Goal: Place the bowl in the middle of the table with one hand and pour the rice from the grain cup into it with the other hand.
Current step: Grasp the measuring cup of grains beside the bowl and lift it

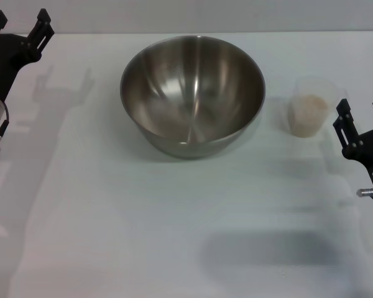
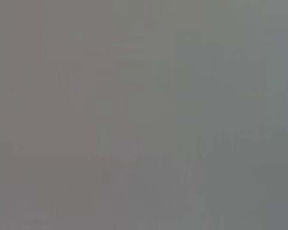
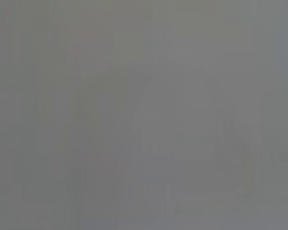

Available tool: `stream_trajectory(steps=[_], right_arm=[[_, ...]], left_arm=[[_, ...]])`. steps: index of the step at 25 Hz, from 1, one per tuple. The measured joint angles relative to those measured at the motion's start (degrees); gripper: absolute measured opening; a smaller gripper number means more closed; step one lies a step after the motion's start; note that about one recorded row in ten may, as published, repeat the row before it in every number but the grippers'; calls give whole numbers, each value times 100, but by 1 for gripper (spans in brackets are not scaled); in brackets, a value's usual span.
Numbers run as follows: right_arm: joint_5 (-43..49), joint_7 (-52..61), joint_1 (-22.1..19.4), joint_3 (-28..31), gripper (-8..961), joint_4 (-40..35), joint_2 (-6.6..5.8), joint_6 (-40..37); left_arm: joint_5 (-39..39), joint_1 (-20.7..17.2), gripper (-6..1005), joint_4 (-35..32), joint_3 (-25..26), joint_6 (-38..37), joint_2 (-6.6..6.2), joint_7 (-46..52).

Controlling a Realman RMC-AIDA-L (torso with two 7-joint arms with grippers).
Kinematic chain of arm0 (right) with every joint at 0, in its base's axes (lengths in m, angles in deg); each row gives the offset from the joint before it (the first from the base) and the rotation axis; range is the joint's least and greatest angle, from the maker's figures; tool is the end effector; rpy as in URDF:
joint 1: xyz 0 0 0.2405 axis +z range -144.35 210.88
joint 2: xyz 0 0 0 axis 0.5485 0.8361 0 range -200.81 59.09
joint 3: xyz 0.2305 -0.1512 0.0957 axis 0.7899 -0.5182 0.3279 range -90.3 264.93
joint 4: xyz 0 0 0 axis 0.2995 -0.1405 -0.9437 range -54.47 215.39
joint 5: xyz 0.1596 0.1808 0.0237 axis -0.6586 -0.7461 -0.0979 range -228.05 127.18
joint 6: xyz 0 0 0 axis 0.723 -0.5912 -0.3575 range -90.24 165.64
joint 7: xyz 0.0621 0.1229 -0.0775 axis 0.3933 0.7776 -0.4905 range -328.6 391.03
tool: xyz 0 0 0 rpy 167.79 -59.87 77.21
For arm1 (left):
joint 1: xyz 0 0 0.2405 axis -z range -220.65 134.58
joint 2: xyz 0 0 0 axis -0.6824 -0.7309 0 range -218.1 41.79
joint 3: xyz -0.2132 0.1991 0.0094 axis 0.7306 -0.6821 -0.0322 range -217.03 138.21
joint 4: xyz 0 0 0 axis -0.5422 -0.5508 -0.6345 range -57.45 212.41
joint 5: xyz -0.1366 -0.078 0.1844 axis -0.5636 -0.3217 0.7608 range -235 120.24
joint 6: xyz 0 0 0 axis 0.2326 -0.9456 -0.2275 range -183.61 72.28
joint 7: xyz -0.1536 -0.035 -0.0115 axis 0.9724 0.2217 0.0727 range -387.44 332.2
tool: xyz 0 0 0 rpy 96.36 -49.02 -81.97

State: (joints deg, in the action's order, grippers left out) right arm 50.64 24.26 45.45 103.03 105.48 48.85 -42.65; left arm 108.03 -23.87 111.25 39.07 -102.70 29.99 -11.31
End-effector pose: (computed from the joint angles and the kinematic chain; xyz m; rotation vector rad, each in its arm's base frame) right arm 0.3591 0.2672 -0.1002 -1.5360 0.5525 0.7480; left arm -0.3264 0.4179 -0.0306 -1.6195 -0.6130 -0.8231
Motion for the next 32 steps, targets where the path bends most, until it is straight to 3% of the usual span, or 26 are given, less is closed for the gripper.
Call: stream_trajectory(steps=[19,32], right_arm=[[-171,31,-439,-13,639,6,9,4],[-289,71,-268,9,639,-123,-4,136]], left_arm=[[0,155,856,-398,-101,8,36,3],[0,160,856,-415,-105,-63,32,4]])
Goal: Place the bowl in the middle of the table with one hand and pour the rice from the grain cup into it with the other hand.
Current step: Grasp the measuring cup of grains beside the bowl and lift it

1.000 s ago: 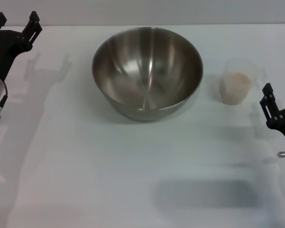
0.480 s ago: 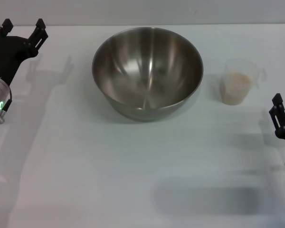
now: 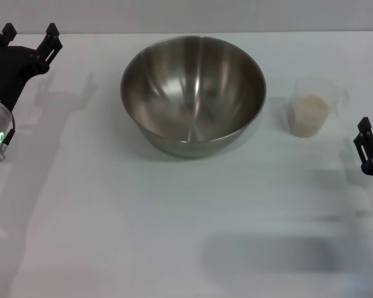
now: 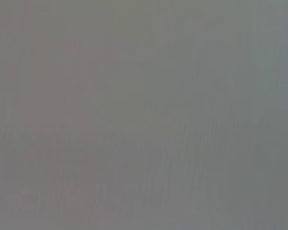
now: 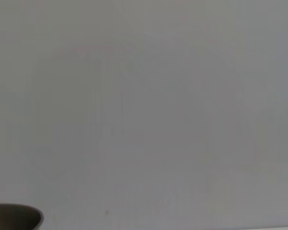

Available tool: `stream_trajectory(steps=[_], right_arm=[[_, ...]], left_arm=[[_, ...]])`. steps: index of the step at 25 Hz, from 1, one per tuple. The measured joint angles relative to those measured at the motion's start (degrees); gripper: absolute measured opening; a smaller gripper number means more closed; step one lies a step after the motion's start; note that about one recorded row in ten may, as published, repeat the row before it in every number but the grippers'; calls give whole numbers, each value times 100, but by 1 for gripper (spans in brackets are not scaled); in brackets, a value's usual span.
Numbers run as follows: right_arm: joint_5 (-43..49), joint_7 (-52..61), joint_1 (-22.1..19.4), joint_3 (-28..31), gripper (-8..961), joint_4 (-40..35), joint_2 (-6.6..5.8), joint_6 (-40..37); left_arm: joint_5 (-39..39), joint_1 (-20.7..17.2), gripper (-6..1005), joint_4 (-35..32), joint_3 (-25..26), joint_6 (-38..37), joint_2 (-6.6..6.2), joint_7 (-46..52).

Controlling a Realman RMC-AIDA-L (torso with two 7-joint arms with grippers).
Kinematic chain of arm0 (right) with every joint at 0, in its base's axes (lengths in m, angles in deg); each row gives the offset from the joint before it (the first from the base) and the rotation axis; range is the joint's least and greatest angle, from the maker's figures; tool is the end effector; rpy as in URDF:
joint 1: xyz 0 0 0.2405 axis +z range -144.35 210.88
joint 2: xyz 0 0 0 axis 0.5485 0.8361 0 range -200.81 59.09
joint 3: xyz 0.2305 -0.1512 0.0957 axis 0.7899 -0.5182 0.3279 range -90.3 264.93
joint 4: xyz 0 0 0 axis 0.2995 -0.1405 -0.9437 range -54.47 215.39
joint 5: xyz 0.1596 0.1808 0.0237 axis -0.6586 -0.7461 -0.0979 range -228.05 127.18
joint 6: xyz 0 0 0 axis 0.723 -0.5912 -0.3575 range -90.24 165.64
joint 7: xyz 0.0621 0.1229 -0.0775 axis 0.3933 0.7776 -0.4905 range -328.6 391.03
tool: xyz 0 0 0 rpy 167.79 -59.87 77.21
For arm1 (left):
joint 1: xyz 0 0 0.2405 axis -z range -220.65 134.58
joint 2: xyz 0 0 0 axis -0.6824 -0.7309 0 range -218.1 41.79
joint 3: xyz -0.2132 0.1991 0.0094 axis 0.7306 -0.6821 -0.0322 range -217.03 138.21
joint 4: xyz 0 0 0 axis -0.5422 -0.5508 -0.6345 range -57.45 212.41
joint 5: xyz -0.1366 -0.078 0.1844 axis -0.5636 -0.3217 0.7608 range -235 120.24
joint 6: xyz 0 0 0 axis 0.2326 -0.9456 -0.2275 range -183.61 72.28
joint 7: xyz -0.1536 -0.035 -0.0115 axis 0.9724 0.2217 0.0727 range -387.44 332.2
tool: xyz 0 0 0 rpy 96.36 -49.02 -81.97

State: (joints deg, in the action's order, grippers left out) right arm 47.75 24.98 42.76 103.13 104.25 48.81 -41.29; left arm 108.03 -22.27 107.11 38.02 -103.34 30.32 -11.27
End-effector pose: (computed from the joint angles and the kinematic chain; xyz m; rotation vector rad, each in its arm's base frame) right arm 0.3853 0.2502 -0.0953 -1.4841 0.6253 0.6685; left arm -0.3337 0.4159 -0.0431 -1.6535 -0.6282 -0.7840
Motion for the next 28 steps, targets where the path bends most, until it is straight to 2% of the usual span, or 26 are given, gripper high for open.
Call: stream_trajectory(steps=[21,28], right_arm=[[-20,22,143,377,639,-173,-8,233],[-20,409,248,387,639,-408,-8,269]], left_arm=[[0,169,856,-65,39,-5,0,-61],[0,176,856,-62,18,-5,10,-127]])
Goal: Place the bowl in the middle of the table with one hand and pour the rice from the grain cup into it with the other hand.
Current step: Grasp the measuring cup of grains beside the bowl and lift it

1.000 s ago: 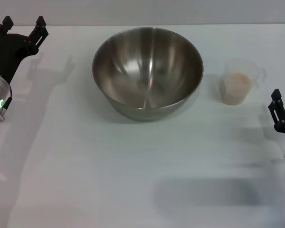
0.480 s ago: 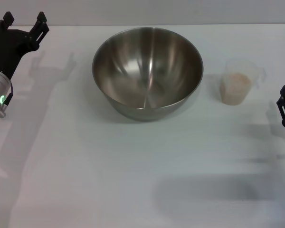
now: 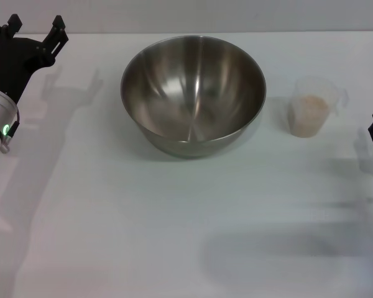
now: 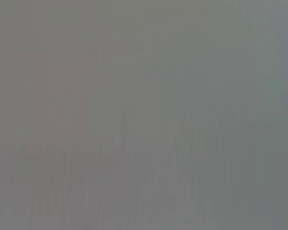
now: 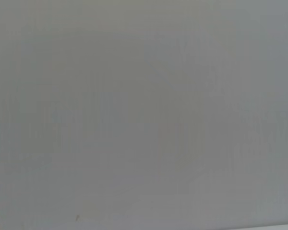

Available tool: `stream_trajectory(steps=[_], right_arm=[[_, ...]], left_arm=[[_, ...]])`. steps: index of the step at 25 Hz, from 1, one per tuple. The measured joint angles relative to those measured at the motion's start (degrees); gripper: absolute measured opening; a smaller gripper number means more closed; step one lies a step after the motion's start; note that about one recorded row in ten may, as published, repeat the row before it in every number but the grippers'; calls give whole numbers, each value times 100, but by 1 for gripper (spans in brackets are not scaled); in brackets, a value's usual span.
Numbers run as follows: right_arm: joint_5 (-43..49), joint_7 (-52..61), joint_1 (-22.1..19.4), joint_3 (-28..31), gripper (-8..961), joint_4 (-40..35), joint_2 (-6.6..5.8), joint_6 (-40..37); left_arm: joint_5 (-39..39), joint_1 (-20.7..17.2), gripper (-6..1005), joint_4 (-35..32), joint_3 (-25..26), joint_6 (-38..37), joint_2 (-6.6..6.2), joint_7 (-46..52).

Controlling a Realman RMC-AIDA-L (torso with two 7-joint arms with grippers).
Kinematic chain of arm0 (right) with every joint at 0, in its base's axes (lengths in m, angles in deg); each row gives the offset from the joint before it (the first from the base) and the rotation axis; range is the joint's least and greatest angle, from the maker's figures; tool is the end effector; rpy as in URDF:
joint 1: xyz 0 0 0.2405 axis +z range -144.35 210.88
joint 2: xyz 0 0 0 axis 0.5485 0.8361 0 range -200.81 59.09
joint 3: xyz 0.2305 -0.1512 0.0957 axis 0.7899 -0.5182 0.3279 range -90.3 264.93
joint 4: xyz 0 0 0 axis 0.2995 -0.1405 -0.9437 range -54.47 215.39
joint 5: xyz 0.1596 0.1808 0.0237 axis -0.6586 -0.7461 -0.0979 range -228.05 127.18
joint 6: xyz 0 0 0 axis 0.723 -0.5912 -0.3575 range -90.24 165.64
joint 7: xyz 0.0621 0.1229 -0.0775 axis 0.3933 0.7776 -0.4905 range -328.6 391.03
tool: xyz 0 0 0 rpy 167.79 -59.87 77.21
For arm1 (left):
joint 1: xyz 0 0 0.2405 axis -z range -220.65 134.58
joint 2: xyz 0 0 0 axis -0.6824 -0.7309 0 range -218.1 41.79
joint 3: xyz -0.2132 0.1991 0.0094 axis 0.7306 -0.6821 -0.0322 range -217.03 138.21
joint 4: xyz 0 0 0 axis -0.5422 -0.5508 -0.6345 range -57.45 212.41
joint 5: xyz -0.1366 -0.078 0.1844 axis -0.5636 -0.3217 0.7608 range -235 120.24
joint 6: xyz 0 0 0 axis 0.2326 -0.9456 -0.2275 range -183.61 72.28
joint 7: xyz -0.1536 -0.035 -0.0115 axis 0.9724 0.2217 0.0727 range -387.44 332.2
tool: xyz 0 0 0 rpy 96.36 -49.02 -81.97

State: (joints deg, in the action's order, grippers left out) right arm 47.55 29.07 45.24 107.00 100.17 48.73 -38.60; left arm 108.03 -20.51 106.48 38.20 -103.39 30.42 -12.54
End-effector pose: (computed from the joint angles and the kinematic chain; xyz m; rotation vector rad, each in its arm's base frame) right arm 0.4012 0.2709 -0.0791 -1.4420 0.6530 0.6535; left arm -0.3242 0.4246 -0.0440 -1.6681 -0.5925 -0.7814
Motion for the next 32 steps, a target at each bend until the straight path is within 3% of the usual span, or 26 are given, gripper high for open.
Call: stream_trajectory(steps=[32], right_arm=[[57,-3,382,-78,639,-284,-14,572]], left_arm=[[-10,232,856,-78,111,24,-1,-6]])
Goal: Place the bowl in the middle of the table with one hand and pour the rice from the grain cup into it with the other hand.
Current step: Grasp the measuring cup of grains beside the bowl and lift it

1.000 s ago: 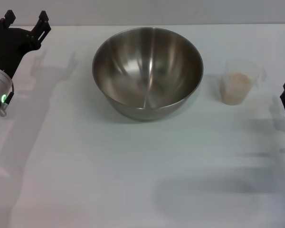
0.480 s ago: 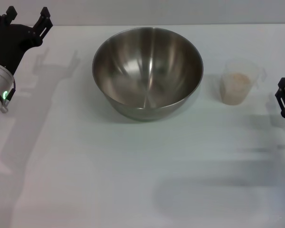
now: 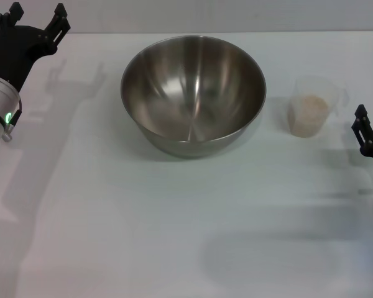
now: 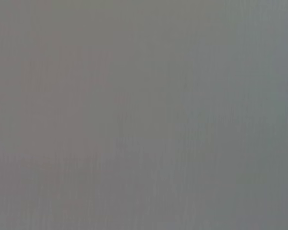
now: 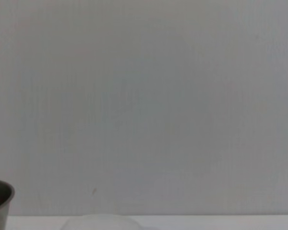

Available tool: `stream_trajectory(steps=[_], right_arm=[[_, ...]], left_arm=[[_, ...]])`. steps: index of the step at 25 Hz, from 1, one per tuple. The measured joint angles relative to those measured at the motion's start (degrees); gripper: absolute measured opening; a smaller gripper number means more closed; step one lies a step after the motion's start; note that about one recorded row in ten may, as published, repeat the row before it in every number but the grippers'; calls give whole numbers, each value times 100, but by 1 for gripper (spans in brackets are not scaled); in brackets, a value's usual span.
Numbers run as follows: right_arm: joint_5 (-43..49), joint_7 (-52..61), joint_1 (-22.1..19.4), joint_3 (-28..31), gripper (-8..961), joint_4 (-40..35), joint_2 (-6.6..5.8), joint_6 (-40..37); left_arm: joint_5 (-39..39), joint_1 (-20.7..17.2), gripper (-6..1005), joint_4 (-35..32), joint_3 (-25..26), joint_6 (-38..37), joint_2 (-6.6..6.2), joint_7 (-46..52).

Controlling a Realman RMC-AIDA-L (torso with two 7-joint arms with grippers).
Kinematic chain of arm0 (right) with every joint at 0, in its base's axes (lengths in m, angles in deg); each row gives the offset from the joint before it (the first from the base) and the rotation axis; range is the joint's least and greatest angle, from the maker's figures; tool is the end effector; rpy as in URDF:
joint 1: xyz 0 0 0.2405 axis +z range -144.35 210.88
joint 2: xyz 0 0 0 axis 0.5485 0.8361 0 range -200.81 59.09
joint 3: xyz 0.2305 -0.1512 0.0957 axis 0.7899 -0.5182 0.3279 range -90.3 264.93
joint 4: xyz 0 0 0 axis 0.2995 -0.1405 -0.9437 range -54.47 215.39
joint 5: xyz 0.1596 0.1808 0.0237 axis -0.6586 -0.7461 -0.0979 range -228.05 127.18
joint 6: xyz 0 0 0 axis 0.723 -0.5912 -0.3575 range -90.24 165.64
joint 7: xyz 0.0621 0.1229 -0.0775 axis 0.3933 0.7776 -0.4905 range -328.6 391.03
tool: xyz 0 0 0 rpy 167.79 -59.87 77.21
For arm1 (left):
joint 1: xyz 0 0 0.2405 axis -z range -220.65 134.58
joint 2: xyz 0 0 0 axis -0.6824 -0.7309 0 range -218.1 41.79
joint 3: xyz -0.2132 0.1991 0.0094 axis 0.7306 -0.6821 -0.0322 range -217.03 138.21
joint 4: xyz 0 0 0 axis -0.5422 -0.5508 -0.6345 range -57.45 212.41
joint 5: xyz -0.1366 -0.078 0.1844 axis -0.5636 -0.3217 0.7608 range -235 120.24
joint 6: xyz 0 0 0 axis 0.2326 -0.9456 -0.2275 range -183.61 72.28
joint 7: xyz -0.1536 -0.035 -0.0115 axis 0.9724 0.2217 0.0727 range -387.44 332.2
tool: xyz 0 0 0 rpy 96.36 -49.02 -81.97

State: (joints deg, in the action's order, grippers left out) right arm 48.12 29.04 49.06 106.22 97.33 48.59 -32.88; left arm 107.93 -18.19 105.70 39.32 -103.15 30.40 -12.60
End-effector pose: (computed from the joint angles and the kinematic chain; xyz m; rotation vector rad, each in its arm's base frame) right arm 0.4030 0.2949 -0.0848 -1.5374 0.6445 0.5883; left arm -0.3142 0.4375 -0.0406 -1.6650 -0.5762 -0.7949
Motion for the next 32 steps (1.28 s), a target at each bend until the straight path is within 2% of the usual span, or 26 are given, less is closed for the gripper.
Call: stream_trajectory(steps=[21,32], right_arm=[[6,-7,253,-10,639,-99,-10,316],[6,25,389,-9,639,-167,-10,473]], left_arm=[[-7,22,856,37,11,-23,-2,-244],[-8,173,856,6,85,-24,2,-389]])
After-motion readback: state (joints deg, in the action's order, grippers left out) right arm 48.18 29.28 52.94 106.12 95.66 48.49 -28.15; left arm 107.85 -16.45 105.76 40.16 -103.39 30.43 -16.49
